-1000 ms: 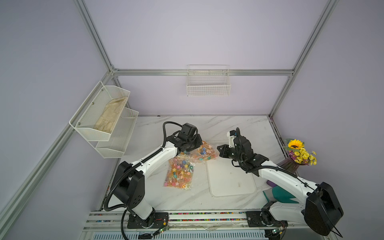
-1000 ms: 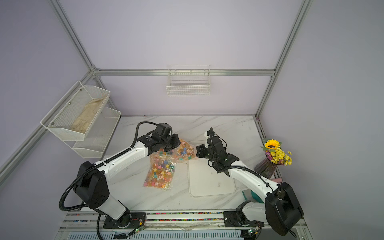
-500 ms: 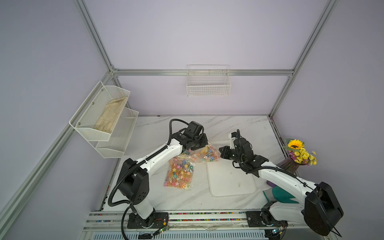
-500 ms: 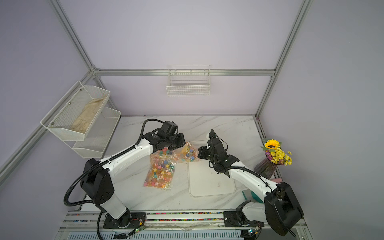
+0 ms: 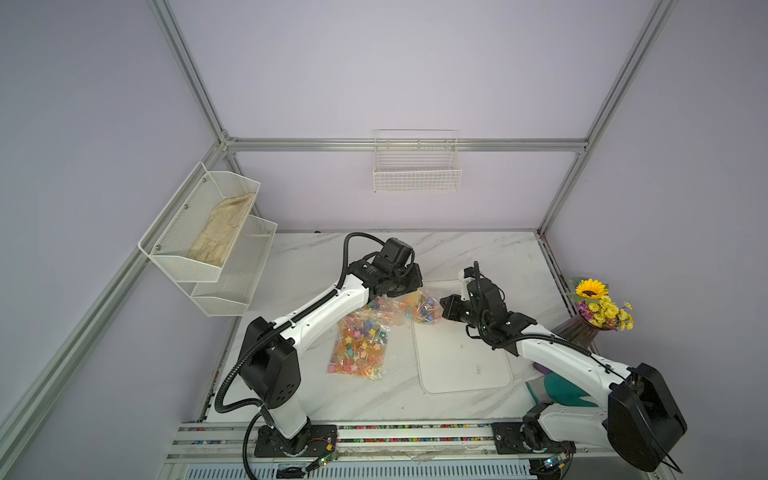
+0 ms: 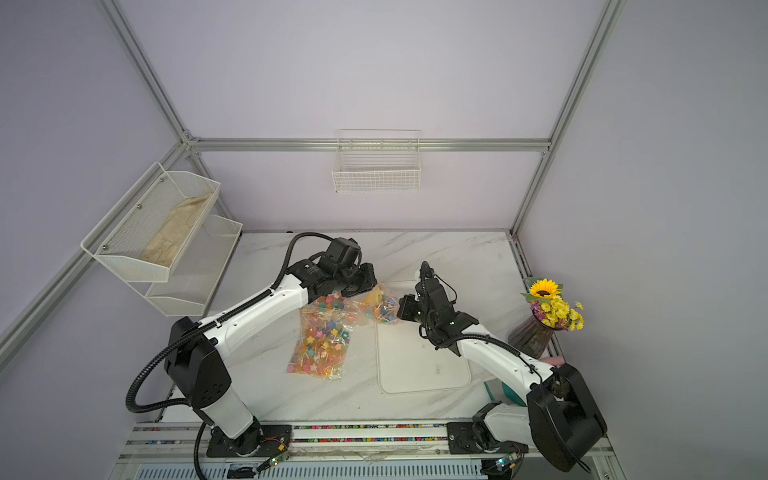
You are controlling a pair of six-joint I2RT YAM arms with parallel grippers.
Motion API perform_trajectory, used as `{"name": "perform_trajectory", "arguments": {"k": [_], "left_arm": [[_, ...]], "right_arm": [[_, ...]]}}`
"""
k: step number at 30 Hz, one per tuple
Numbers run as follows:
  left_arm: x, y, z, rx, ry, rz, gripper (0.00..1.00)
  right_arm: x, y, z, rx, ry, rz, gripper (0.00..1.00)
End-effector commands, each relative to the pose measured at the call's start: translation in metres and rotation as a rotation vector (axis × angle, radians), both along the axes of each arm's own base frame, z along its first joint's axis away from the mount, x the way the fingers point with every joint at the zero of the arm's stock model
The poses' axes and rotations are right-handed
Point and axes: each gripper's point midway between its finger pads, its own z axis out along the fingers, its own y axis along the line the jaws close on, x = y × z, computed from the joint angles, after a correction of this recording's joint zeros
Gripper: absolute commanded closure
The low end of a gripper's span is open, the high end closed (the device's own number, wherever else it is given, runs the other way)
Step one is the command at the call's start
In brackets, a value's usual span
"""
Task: Pour candies out of the ziploc bag
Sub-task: 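Pour the candies out of the ziploc bag onto the tray.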
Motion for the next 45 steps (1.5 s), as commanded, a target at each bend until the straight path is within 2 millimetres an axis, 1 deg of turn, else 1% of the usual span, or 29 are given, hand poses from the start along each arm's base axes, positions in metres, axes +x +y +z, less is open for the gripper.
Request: {"name": "perform_trajectory", "arguments": {"k": [1,12,25,37,45], "left_arm": [[0.012,-0.014,0.060,-0.078,-0.143,-0.026,1.00],[0.009,-0.014,0.070,-0.077,-0.156,-0.035,1.00],[0.000,-0.023,0.077,-0.078,-0.157,-0.064,1.00],[-0.008,-0.021,0.090,-0.079,-0.172,-0.074,1.00],[-0.011,-0.024,0.097,-0.074,-0.176,-0.089,1.00]], "right_arm": [[0.004,-0.004,0.003,0.006,-0.017,-0.026,1.00],[0.005,-0.011,-0.006,-0.006,-0.003,-0.050,1.00],[0.002,-0.013,-0.014,-0.003,0.023,-0.056,1.00],[0.003,-0.021,-0.023,-0.013,0.043,-0.086,1.00],[-0.001,-0.018,-0.029,-0.001,0.065,-0.071,1.00]]}}
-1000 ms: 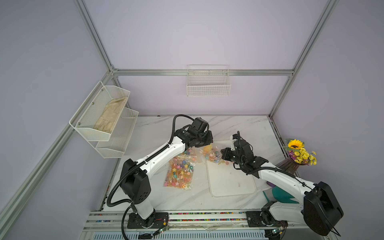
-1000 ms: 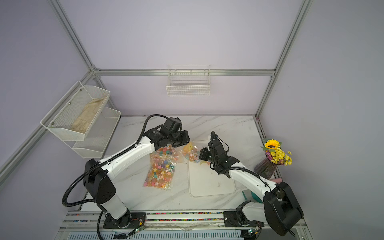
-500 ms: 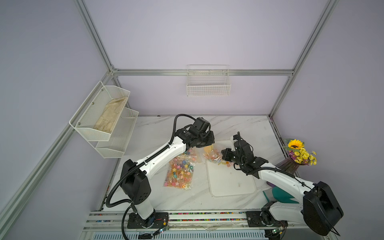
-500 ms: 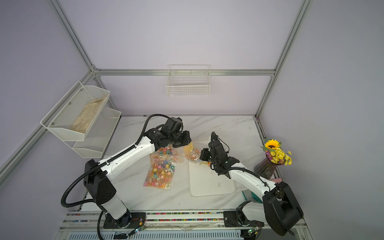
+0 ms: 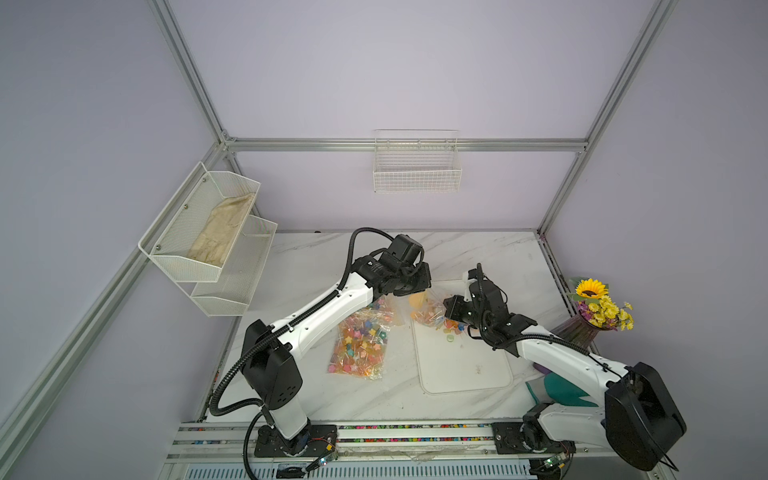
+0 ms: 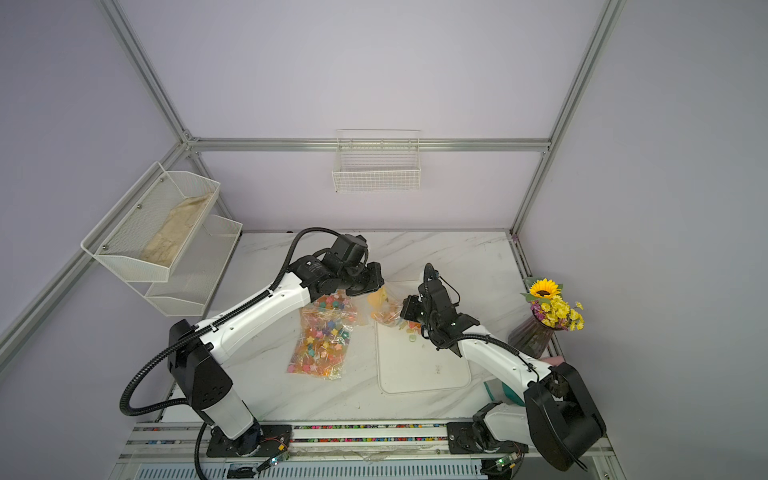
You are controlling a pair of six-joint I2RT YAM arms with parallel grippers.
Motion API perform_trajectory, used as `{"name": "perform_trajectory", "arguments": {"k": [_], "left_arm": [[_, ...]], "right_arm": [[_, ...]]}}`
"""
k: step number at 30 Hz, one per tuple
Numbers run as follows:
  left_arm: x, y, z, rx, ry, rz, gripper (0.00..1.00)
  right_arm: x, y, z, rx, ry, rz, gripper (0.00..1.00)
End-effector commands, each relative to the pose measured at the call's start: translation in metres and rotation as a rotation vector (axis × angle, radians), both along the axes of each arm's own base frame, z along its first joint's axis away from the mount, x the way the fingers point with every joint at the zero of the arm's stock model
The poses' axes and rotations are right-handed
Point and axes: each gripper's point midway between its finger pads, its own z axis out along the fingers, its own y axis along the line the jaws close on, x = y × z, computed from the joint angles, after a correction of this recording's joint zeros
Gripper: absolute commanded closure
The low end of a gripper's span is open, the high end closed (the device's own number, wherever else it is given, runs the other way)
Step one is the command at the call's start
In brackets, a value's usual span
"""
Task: Pour candies out of the ziploc bag
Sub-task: 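Pour the candies out of the ziploc bag onto the tray.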
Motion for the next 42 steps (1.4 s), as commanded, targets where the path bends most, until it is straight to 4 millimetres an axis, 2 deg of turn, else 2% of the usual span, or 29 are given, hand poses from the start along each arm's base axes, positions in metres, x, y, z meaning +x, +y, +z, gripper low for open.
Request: {"name": "perform_trajectory", "arguments": {"k": [1,9,14,24,29,35,42], "left_arm": [[0.008,-0.007,0.071,-0.097,-0.155,-0.018,1.00],[0.003,-0.007,0.079,-0.095,-0.166,-0.029,1.00],[0.001,-0.007,0.080,-0.094,-0.165,-0.033,1.00],[-0.007,-0.015,0.096,-0.097,-0.188,-0.074,1.00],[-0.010,-0.020,0.100,-0.098,-0.192,-0.091,1.00],[-0.015,-0.021,0.107,-0.104,-0.202,-0.102,1.00],[-0.024,-0.023,0.115,-0.112,-0.218,-0.129,1.00]], "right_arm": [[-0.006,-0.007,-0.019,-0.011,0.051,-0.017,1.00],[-0.015,-0.010,-0.034,-0.007,0.085,-0.021,1.00],[-0.018,-0.012,-0.036,-0.002,0.090,-0.025,1.00],[-0.023,-0.015,-0.044,-0.007,0.110,-0.037,1.00],[-0.025,-0.024,-0.046,-0.002,0.121,-0.090,1.00],[-0.032,-0.036,-0.059,-0.003,0.156,-0.142,1.00],[-0.040,-0.040,-0.071,0.005,0.194,-0.150,1.00]]}}
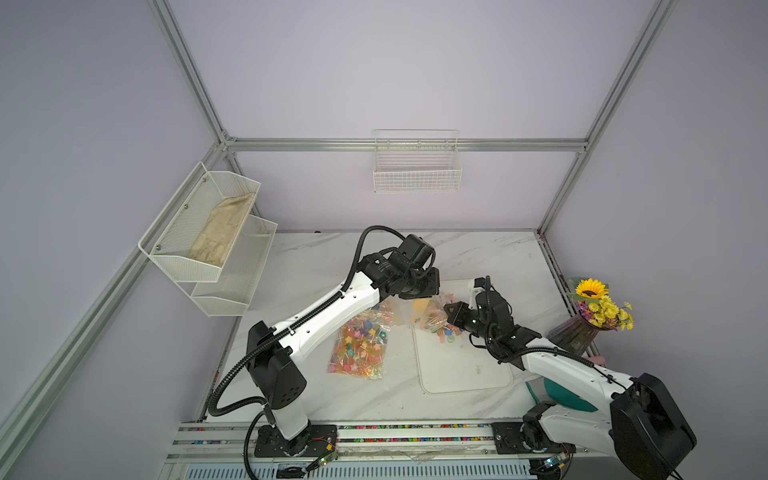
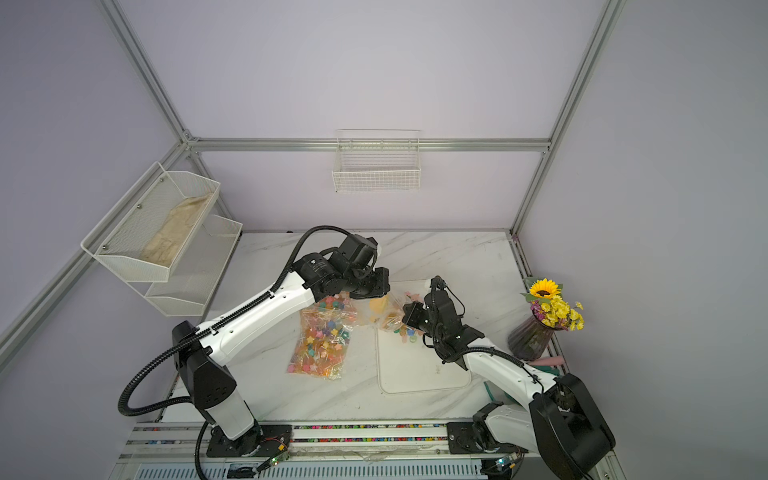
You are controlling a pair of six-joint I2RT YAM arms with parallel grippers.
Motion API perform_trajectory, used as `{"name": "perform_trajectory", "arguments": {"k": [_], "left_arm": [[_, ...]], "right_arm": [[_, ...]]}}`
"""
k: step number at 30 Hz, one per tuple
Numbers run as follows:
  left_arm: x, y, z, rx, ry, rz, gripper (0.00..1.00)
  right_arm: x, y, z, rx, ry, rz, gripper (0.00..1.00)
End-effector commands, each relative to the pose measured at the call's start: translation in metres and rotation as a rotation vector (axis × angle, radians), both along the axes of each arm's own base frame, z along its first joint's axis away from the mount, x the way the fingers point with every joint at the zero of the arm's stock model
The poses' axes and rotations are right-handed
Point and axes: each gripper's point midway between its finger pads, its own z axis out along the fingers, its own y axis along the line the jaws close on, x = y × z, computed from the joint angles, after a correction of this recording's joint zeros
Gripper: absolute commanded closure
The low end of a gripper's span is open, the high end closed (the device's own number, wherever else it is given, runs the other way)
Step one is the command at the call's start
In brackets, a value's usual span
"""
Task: Pour candies out of the ziploc bag
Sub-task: 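Pour the candies out of the ziploc bag onto the tray.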
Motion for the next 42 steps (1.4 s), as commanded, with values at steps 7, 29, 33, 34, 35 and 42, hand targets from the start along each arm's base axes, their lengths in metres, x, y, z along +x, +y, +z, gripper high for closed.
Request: {"name": "perform_trajectory", "arguments": {"k": [7,29,33,34,35,42], "left_arm": [[-0.010,-0.015,0.107,-0.190,-0.213,-0.058,1.00],[-0.027,-0.014,0.129,-0.209,-0.256,-0.062,1.00],[-0.029,-0.017,0.134,-0.219,-0.259,-0.071,1.00],[-0.030,-0.019,0.135,-0.219,-0.259,-0.076,1.00],[-0.031,-0.019,0.136,-0.220,-0.260,-0.077,1.00],[-0.037,-0.020,0.142,-0.214,-0.269,-0.086,1.00]], "right_arm": [[-0.027,-0.034,-0.060,-0.116,0.201,-0.078,1.00],[-0.055,-0.052,-0.059,-0.084,0.219,-0.127,0.96],[-0.060,-0.052,-0.058,-0.059,0.216,-0.128,0.95],[-0.060,-0.051,-0.056,-0.051,0.210,-0.124,0.95],[-0.061,-0.051,-0.054,-0.047,0.204,-0.118,0.95],[-0.062,-0.037,-0.020,-0.014,0.096,-0.008,0.96]]}}
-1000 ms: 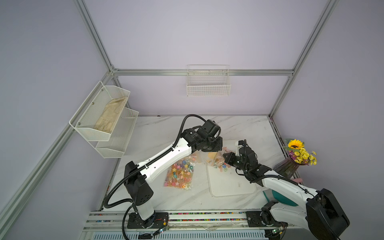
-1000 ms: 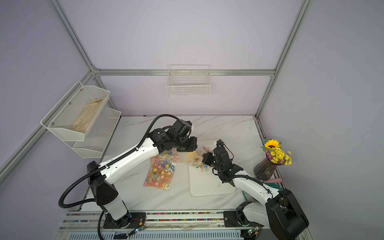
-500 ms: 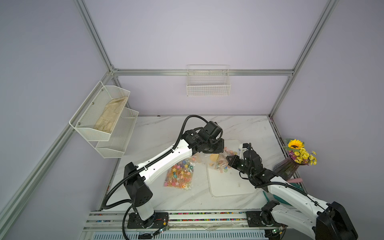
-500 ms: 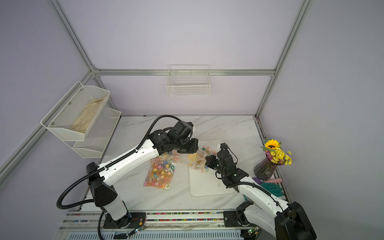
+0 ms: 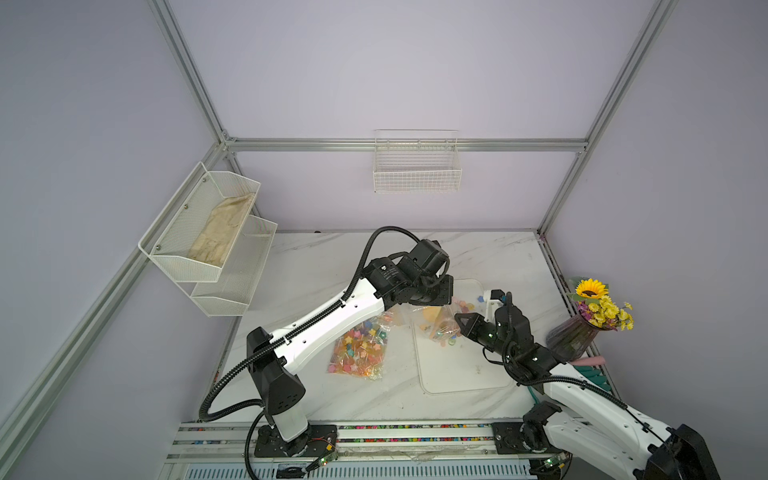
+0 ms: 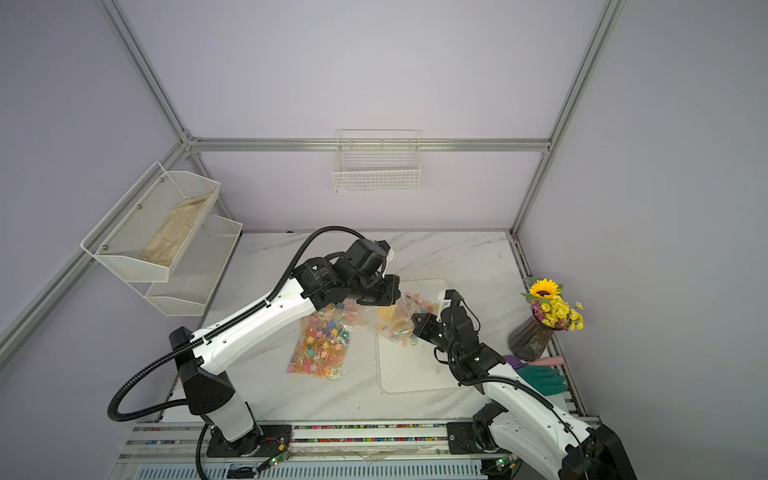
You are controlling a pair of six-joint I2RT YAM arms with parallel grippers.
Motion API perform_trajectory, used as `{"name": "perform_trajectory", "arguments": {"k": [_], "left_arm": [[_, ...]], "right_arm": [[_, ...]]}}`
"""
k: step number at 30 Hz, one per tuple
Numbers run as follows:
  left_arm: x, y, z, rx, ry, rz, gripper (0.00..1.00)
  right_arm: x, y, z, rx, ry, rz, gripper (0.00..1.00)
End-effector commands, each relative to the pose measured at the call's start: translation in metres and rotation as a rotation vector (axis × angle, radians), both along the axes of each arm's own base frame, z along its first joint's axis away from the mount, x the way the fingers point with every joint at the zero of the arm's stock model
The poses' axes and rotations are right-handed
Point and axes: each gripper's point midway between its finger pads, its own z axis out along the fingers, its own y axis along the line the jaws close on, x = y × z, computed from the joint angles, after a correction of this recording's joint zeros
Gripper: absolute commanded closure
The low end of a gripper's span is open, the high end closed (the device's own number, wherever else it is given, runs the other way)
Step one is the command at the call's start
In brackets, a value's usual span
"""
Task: Pour candies out of the ziploc bag
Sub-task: 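Pour the candies out of the ziploc bag onto the tray.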
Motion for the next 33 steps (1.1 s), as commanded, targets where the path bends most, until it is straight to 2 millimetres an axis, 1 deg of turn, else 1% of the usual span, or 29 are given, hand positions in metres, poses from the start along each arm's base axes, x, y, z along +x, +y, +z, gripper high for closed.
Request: {"name": "perform_trajectory", "arguments": {"k": [1,5,13,18,22,25,33], "left_arm": [[0.000,0.008,0.106,-0.202,-0.202,0.009,1.00],[-0.001,0.008,0.106,-0.200,-0.205,0.011,1.00],[-0.004,0.007,0.103,-0.192,-0.205,0.005,1.00],[-0.002,0.009,0.104,-0.168,-0.241,-0.012,1.00],[0.005,0.014,0.095,-0.086,-0.308,-0.023,1.00],[0.011,0.017,0.084,-0.023,-0.347,-0.038,1.00],[0.003,-0.002,0.070,-0.023,-0.329,-0.158,1.00]], "right_arm": [[-0.020,-0.017,-0.041,-0.115,0.132,0.000,0.96],[-0.020,-0.019,-0.033,-0.114,0.112,-0.004,0.96],[-0.021,-0.019,-0.042,-0.128,0.135,-0.001,0.96],[-0.021,-0.019,-0.040,-0.134,0.125,0.005,0.95],[-0.020,-0.022,-0.038,-0.136,0.121,-0.014,0.86],[-0.018,-0.024,-0.033,-0.129,0.116,-0.034,0.79],[-0.010,-0.032,-0.010,-0.118,0.081,-0.098,0.72]]}}
